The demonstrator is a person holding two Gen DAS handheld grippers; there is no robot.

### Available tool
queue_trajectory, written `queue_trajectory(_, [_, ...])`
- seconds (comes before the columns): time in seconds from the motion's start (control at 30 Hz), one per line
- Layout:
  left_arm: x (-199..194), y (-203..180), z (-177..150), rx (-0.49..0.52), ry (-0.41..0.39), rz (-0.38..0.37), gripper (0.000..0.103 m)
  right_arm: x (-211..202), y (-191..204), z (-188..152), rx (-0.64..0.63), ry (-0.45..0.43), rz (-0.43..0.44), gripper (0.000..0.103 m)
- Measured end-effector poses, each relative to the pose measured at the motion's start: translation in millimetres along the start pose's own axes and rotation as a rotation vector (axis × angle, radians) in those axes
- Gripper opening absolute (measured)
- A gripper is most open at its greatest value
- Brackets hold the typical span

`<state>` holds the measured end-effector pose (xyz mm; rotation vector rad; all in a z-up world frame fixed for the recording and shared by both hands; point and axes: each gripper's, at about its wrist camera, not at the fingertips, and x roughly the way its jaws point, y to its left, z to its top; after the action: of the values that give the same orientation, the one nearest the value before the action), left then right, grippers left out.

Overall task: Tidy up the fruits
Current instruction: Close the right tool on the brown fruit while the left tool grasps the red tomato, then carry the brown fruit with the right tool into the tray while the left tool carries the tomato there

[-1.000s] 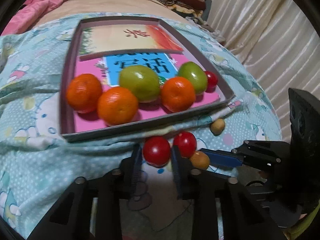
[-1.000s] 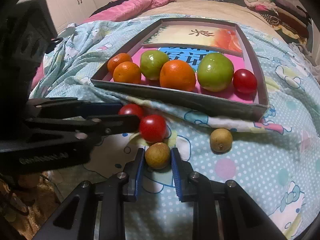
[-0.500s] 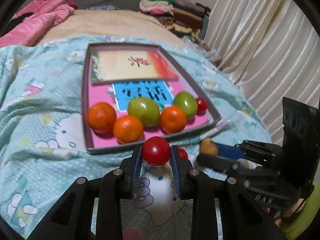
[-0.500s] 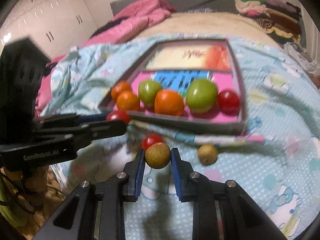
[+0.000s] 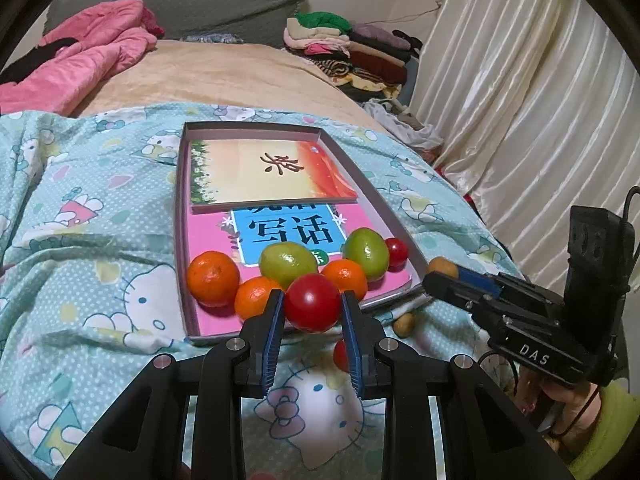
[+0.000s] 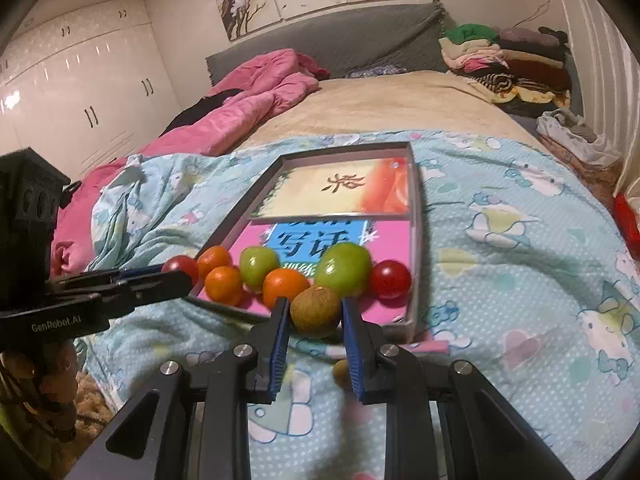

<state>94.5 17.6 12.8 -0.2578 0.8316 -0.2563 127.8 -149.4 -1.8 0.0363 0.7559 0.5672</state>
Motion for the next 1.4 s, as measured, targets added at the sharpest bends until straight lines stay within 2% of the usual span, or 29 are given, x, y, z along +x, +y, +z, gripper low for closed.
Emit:
queue_trajectory(0.23, [15.4,-6.3,3.5,0.011,0.001,0.002,0.029,-2.5,-7.1,10.1,-0.009,-0.050,-0.037,0.026])
queue_trajectory(0.6, [37.4,-11.9,-0.7,0.058,0.030,0.049,0.029,4.1,-15.4,16.2,-0.002,-0.060,-0.062,0.026])
queue_trajectory(0.8, [41.7,-15.2,-3.6,0.091,0.039,0.070,0.029,12.9,-17.4,15.6,-0.020,-0.040,-0.093,0.026])
queue_trajectory(1.4, [44.9,-13.5,-3.6,0.090,0.042,0.070,0.029,37.2,-8.4,9.3,-0.105,0.022,-0.150,0.026])
